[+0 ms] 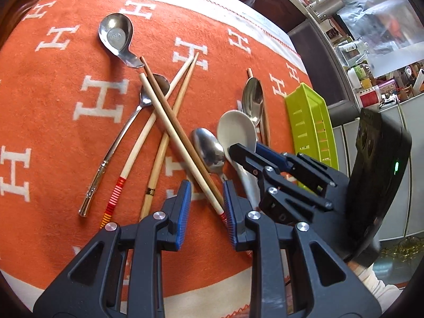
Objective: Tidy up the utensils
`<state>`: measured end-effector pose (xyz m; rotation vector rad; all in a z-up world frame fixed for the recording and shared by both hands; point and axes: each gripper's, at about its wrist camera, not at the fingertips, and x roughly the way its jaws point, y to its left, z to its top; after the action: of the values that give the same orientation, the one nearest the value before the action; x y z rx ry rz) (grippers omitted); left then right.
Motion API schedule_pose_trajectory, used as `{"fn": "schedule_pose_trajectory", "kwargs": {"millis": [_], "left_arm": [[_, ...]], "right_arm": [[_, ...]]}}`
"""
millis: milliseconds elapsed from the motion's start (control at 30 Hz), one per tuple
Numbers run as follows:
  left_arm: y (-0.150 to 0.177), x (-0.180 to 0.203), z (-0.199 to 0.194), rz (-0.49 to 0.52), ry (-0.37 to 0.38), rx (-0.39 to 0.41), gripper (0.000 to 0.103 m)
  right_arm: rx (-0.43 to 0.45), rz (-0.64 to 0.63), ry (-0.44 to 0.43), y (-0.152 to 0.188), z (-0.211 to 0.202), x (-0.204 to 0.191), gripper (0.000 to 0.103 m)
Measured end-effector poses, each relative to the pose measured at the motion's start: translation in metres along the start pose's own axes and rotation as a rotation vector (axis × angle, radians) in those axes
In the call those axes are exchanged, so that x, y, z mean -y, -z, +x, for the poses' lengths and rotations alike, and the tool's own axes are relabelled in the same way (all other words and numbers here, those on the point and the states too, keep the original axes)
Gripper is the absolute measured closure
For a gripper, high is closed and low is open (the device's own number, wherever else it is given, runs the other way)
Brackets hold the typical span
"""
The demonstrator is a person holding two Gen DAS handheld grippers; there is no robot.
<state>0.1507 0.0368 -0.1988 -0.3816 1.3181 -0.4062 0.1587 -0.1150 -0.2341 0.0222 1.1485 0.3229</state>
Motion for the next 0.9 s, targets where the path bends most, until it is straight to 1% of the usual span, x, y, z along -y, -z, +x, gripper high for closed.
{"fn": "schedule_pose_trajectory", "kwargs": {"millis": [33, 100, 200, 300, 567, 633, 700, 800, 900], "left_arm": [[-0.001, -0.001, 0.0, -0.004, 0.002, 0.001, 0.081], [-0.003, -0.002, 0.001, -0.014, -0.011, 0.004, 0.081], [-0.005, -0.004, 0.006, -0.035, -0.04, 0.008, 0.081], [-0.006, -0.003, 0.014, -0.043, -0.051, 0.013, 0.081], [-0.01, 0.016, 0.025, 0.015, -0.121, 0.068, 0.082], [-0.012, 0.021, 0.028, 0.034, -0.124, 0.082, 0.085], [-0.013, 0.025, 0.034, 0.038, -0.109, 0.09, 0.085], [-0.015, 0.032, 0.04, 0.049, -0.088, 0.101, 0.092], [-0.015, 0.039, 0.041, 0.06, -0.111, 0.123, 0.094]], "right_arm": [[0.008, -0.015, 0.006, 0.001, 0.0, -0.002, 0.092], [0.012, -0.004, -0.015, 0.002, -0.001, -0.001, 0.095], [0.011, 0.031, -0.045, 0.004, -0.002, 0.005, 0.096], [0.012, 0.048, -0.053, 0.007, -0.005, 0.009, 0.096], [0.034, 0.087, -0.071, 0.014, -0.017, 0.019, 0.096], [0.039, 0.098, -0.074, 0.015, -0.019, 0.022, 0.096], [0.042, 0.112, -0.082, 0.017, -0.022, 0.026, 0.096], [0.051, 0.122, -0.097, 0.018, -0.027, 0.028, 0.096], [0.067, 0.121, -0.101, 0.018, -0.034, 0.03, 0.096]]}}
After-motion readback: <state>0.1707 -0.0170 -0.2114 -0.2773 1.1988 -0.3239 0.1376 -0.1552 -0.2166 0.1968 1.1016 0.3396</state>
